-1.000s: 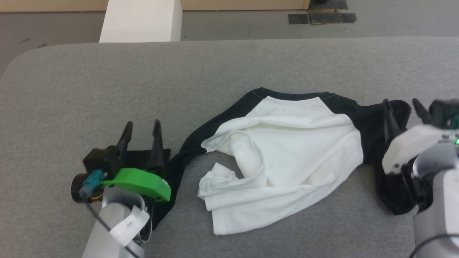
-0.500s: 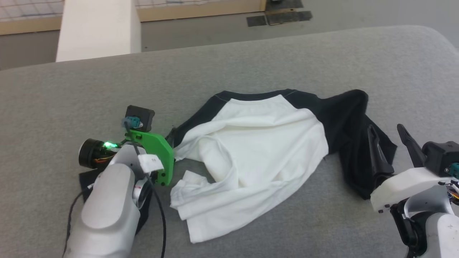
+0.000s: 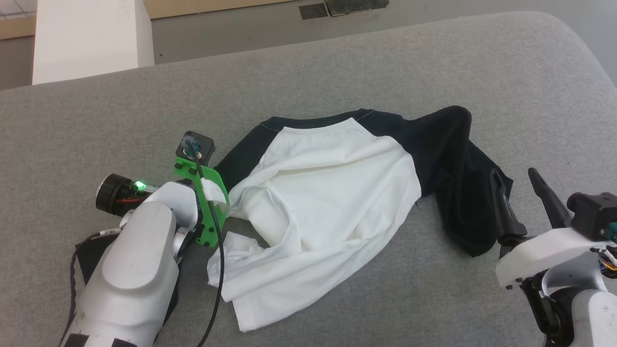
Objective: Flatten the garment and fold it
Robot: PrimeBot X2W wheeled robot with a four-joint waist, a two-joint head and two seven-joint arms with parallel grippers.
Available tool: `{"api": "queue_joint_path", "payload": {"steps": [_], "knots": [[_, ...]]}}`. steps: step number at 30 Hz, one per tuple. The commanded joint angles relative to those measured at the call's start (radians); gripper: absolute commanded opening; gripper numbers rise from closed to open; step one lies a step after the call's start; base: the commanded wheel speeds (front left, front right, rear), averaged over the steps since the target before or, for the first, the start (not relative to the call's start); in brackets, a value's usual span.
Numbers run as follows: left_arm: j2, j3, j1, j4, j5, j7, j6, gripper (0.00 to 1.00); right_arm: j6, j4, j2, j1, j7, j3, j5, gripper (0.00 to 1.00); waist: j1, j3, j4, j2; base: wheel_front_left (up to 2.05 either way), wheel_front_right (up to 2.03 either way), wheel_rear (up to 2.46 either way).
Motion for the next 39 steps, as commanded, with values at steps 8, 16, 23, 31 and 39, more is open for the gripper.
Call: {"api": "queue_joint_path", "payload": {"steps": [8,16,23,31,39], "knots": [[0.025,0.009,0.005,-0.008,-0.036,0.116,0.017,0.00,-0.002,-0.010,0.003,-0.003,-0.001,0.016,0.018,1.00,0.0000,0.013,0.001,0.0079,0.00,0.00,0.00],[0.046,0.117,0.013,-0.071,-0.119,0.031,0.068,0.00,-0.002,-0.025,0.003,-0.021,-0.001,0.017,0.003,1.00,0.0000,0.015,0.022,0.0079,0.00,0.00,0.00],[0.110,0.220,0.072,-0.154,-0.193,0.041,0.106,0.00,-0.002,0.050,-0.016,-0.153,0.043,0.082,-0.072,1.00,0.0000,0.027,0.059,0.0079,0.00,0.00,0.00],[0.118,0.226,0.071,-0.218,-0.206,0.061,0.120,0.00,-0.002,0.297,-0.070,-0.383,0.173,0.160,-0.099,1.00,0.0000,0.079,0.111,0.0079,0.00,0.00,0.00],[0.094,0.197,0.030,-0.260,-0.211,0.065,0.112,0.00,-0.002,0.528,-0.119,-0.591,0.337,0.294,-0.088,1.00,0.0000,0.144,0.159,0.0079,0.00,0.00,0.00]]}}
